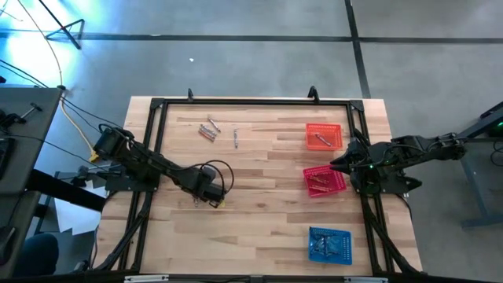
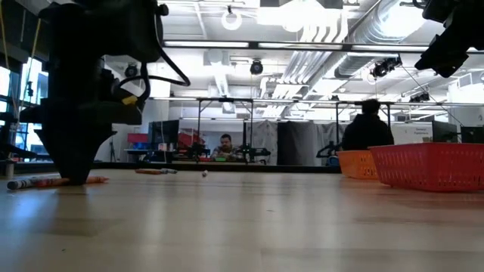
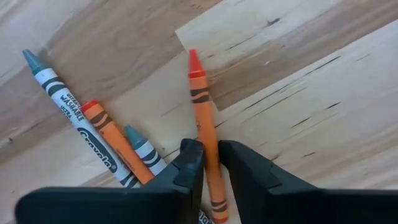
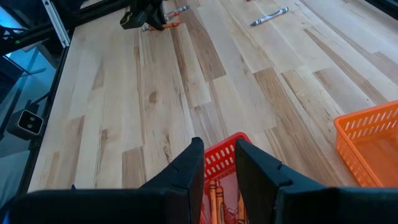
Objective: Sort crayons
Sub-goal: Put the orange crayon into the red bin
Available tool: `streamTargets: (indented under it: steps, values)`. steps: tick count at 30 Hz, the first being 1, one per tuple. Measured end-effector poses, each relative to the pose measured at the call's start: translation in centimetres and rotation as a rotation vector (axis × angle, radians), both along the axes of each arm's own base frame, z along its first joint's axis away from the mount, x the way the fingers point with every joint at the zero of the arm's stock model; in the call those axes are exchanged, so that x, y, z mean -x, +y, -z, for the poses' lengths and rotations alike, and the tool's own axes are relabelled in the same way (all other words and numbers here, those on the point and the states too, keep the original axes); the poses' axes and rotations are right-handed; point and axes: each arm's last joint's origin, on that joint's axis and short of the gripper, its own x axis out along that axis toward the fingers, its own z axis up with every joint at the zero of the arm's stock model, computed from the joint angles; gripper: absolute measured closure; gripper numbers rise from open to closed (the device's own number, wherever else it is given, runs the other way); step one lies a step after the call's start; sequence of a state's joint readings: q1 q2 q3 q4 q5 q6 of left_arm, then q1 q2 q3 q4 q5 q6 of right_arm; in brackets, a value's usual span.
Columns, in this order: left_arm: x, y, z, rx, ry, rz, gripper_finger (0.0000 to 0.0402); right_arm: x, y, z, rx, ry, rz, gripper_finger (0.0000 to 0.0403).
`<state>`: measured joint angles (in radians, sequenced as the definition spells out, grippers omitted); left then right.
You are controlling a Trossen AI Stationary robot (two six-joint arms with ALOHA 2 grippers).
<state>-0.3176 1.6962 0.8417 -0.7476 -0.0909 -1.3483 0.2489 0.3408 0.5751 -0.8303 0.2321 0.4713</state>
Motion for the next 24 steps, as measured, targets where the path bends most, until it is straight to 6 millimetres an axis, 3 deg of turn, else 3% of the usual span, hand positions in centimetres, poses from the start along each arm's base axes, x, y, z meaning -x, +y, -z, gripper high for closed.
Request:
streamTargets:
  steps: [8, 24]
  values:
    - [-0.1, 0.4, 0.0, 0.011, 0.011, -0.002, 0.0395, 0.0, 0.0, 0.0, 0.000, 0.000, 0.000, 0.0318]
    - [-1.1, 0.1, -1.3, 0.003, 0.026, 0.068, 0.0401, 0.0, 0.0, 0.0, 0.000, 0.000, 0.000, 0.0318]
